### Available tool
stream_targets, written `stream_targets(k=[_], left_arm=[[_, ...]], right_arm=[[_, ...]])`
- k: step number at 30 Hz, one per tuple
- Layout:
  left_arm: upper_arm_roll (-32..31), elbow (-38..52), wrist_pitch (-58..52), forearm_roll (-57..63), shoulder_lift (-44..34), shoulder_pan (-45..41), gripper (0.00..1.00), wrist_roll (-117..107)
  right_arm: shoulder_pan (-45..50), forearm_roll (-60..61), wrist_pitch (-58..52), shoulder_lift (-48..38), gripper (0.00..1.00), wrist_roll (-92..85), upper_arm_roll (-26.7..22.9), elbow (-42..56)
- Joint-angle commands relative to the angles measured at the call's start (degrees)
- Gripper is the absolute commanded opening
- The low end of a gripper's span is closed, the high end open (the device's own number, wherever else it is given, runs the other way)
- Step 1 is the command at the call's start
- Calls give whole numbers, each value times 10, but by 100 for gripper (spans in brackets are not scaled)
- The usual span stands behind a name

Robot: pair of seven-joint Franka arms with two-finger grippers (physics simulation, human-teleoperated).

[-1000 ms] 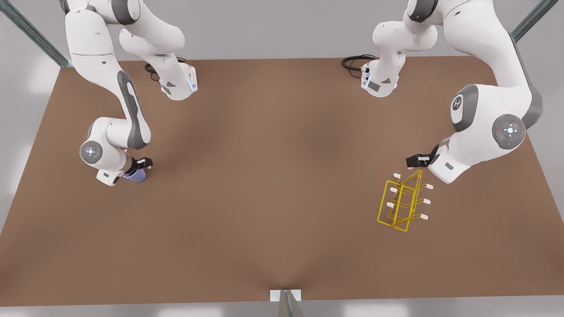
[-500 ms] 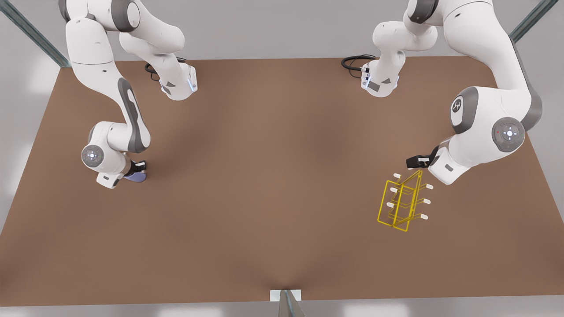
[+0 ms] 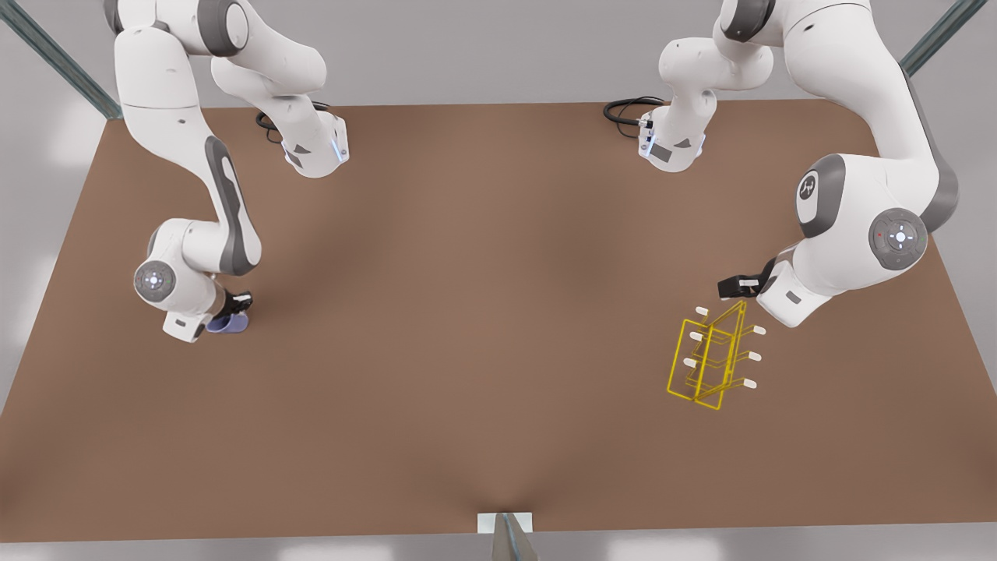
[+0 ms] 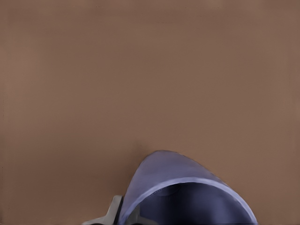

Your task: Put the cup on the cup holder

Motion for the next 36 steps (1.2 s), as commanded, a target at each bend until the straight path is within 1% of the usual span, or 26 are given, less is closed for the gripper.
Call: stream_targets(k=[1, 2, 5, 7, 8, 10, 11, 14, 15, 16, 17, 18, 23, 24, 27, 28, 29, 36], left_arm=[[0, 0, 0, 0, -1, 0, 100, 0], [0, 0, 0, 0, -1, 0, 100, 0], [0, 0, 0, 0, -1, 0, 100, 0], [0, 0, 0, 0, -1, 0, 100, 0], [0, 0, 0, 0, -1, 0, 100, 0], [0, 0, -1, 0, -1, -1, 100, 1], [0, 0, -1, 1, -1, -1, 100, 1], [0, 0, -1, 1, -1, 0, 100, 1], [0, 0, -1, 1, -1, 0, 100, 1], [0, 0, -1, 1, -1, 0, 100, 1], [1, 0, -1, 0, -1, 1, 100, -2], [1, 0, -1, 1, -1, 4, 100, 1], [1, 0, -1, 1, 1, 4, 100, 2], [1, 0, -1, 1, 5, 4, 100, 2], [1, 0, -1, 1, 5, 5, 100, 2], [0, 0, 0, 1, 5, 4, 100, 1], [1, 0, 0, 1, 9, 4, 100, 1], [1, 2, 0, 1, 9, 4, 100, 1]], right_arm=[[7, 8, -85, -1, 21, -49, 39, 52], [28, 10, -102, -1, 21, -49, 67, 87], [175, 107, -103, 6, 21, -34, 68, 166], [265, 175, -103, 29, 21, 72, 67, 217], [283, 246, -98, 58, 21, 91, 66, 251], [289, 379, -54, 101, 21, 84, 69, 275], [289, 434, -51, 119, 21, 76, 71, 289], [292, 647, -40, 215, 21, -96, 77, 370], [301, 666, -16, 227, 21, -138, 77, 399], [310, 673, 4, 244, 21, -144, 78, 430], [319, 678, 38, 255, 21, -170, 83, 446], [321, 712, 60, 275, 21, -217, 91, 448], [336, 859, 60, 393, 21, -467, 92, 506], [336, 876, 60, 407, 21, -491, 107, 514], [344, 896, 71, 413, 21, -509, 107, 515], [345, 896, 72, 413, 45, -504, 107, 514], [345, 896, 72, 413, 100, -505, 107, 512], [344, 890, 68, 412, 100, -511, 107, 496]])
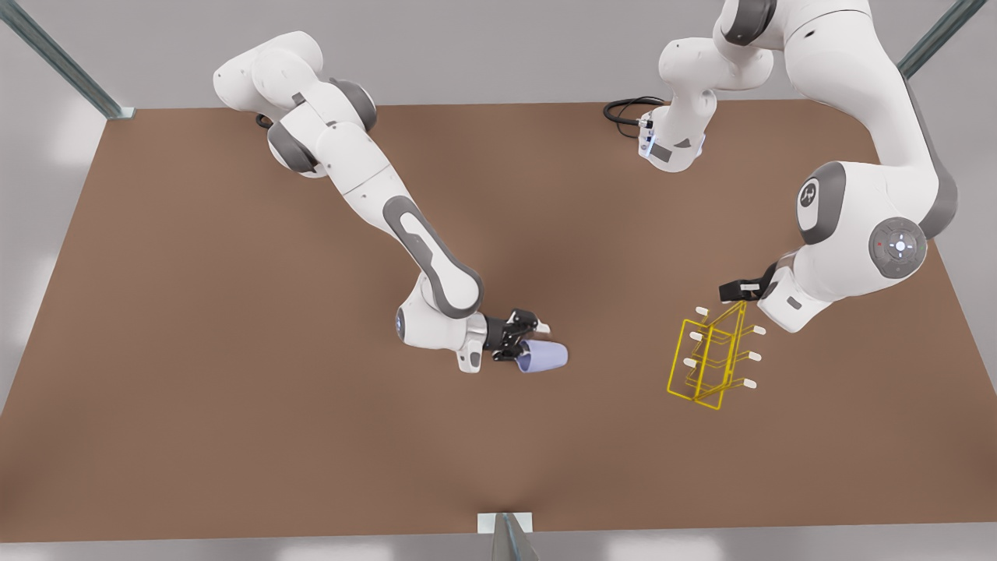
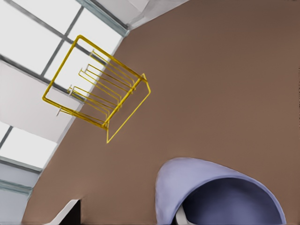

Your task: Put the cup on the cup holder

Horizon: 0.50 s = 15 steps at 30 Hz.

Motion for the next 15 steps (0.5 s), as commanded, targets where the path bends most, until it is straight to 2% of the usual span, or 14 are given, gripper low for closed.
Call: stream_targets(k=[1, 5, 8, 11, 13, 14, 15], left_arm=[[0, 0, 0, 0, -1, 1, 100, 0], [0, 0, 0, 1, -1, 2, 100, 0], [0, 0, 0, 0, -1, 1, 100, 0], [-1, 0, -1, 1, -1, -17, 100, -33], [-2, 1, 3, 6, 12, -110, 100, -296], [-2, 3, 19, 12, 39, -167, 100, -443], [-2, 3, 67, 14, 74, -209, 100, -576]], right_arm=[[-2, 0, 0, -5, 100, -186, 0, -9], [-21, -9, 0, -16, 100, -183, 0, -44], [-64, -53, -61, -28, 100, -183, 0, -53], [-162, -187, -217, -51, 100, -182, -4, -52], [-263, -344, -393, -86, 100, -168, -5, -45], [-326, -465, -530, -148, 100, -60, -18, -43], [-335, -577, -651, -226, 100, 148, -46, -32]])
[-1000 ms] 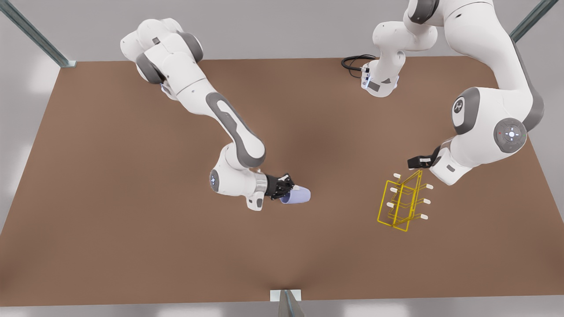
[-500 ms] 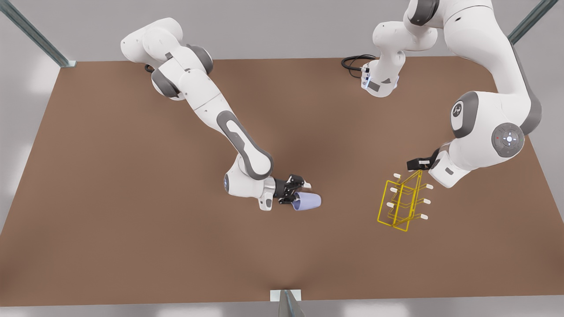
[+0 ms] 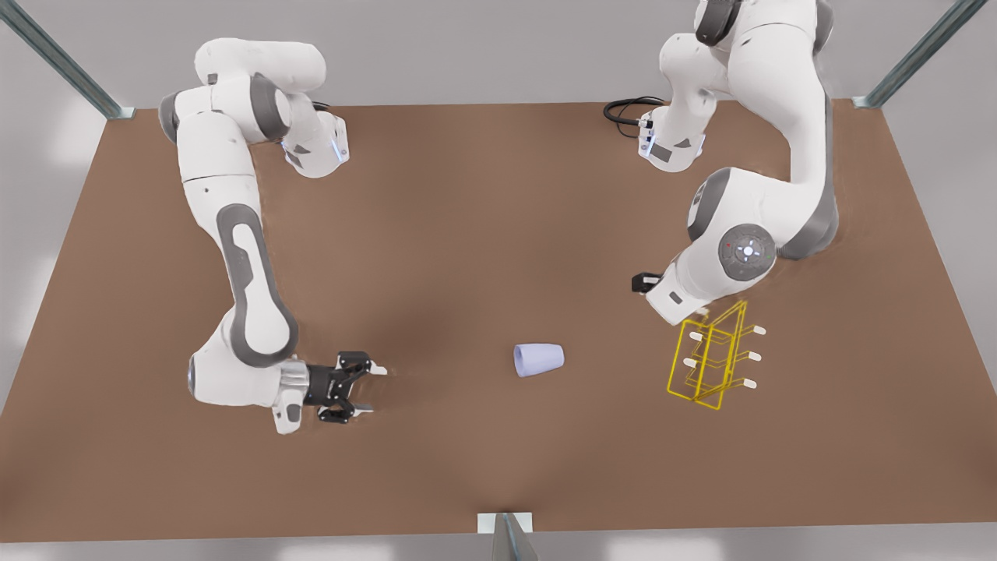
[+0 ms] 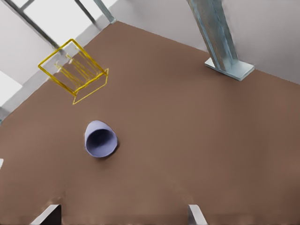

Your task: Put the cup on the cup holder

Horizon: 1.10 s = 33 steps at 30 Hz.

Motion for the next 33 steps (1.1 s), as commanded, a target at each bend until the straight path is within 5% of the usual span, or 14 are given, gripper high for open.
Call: stream_targets(k=[1, 4, 6, 11, 17, 33], left_arm=[[0, 2, 84, 7, 40, -53, 100, -568], [0, 2, 121, 5, 88, -55, 100, -838], [-1, 0, 168, -33, 94, -47, 100, -944], [-2, -41, 433, -34, 131, -64, 100, -1328], [-3, 0, 469, -34, 176, -66, 100, -1584], [-11, -74, 523, -27, 188, -94, 100, -1401]], right_arm=[[-16, -277, -387, -107, 100, 460, -19, 2], [77, -504, -404, -282, 100, 664, -11, 0], [76, -505, -412, -320, 100, 669, -11, -18], [73, -502, -401, -338, 100, 684, -11, -58], [81, -499, -402, -323, 100, 717, -12, -53], [87, -494, -402, -314, 100, 715, -13, -53]])
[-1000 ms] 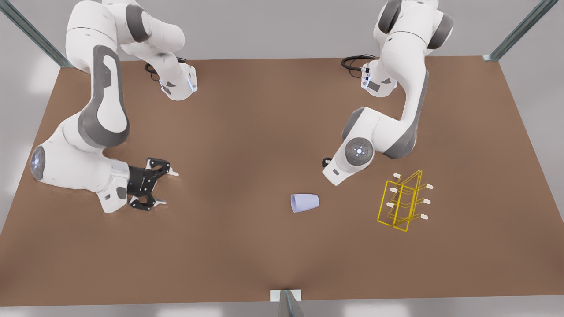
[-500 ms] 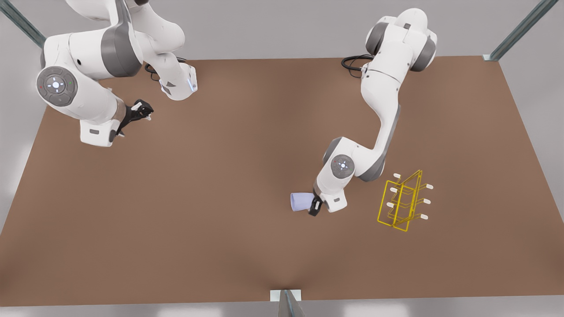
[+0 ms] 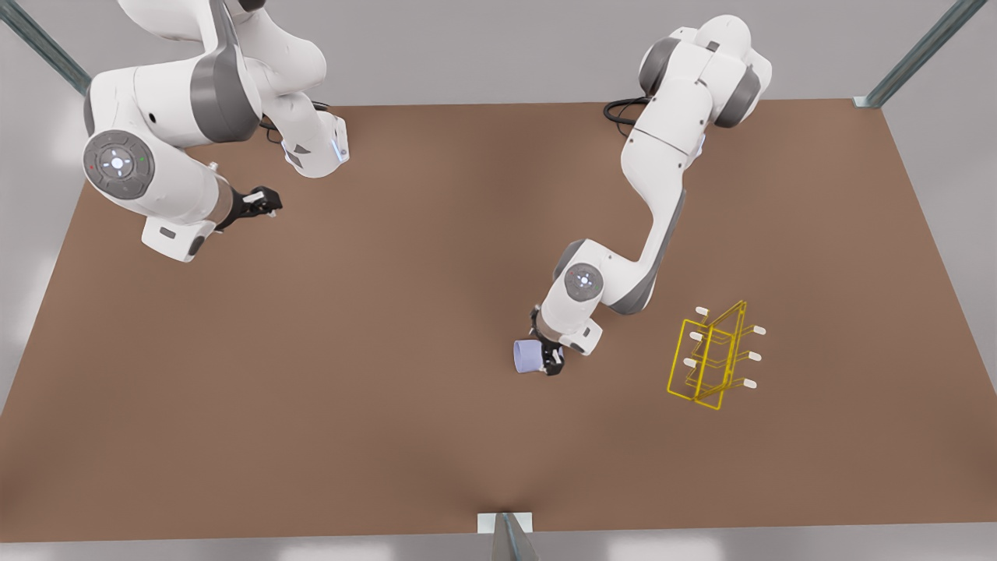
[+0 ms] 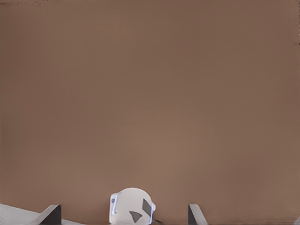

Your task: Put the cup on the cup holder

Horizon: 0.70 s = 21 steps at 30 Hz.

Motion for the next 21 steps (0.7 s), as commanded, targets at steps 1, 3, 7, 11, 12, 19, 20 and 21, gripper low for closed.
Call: stream_targets(k=[1, 3, 7, 11, 12, 19, 20, 21], left_arm=[[0, 0, 12, 0, 4, 0, 100, -239], [0, 0, 12, 0, 9, 2, 100, -237], [0, 0, 12, 0, 16, 4, 100, -237], [-3, 0, 12, 0, 28, 1, 100, -237], [-11, 0, 12, 1, 29, 2, 100, -236], [-15, 1, 13, 2, 48, 2, 100, -236], [-15, 0, 13, 2, 50, 2, 100, -236], [-15, 1, 19, 2, 52, 2, 100, -236]], right_arm=[[0, 0, -2, 0, 100, 121, 0, 0], [0, 0, -1, 2, 100, 121, 0, 0], [3, 0, -1, 4, 100, 120, 0, 0], [5, 1, -1, 9, 100, 120, -1, 1], [5, 1, -1, 9, 100, 119, -1, 1], [5, 1, -1, 9, 100, 119, -1, 1], [5, 1, -1, 9, 100, 118, -1, 1], [5, 1, -1, 9, 100, 117, -1, 1]])
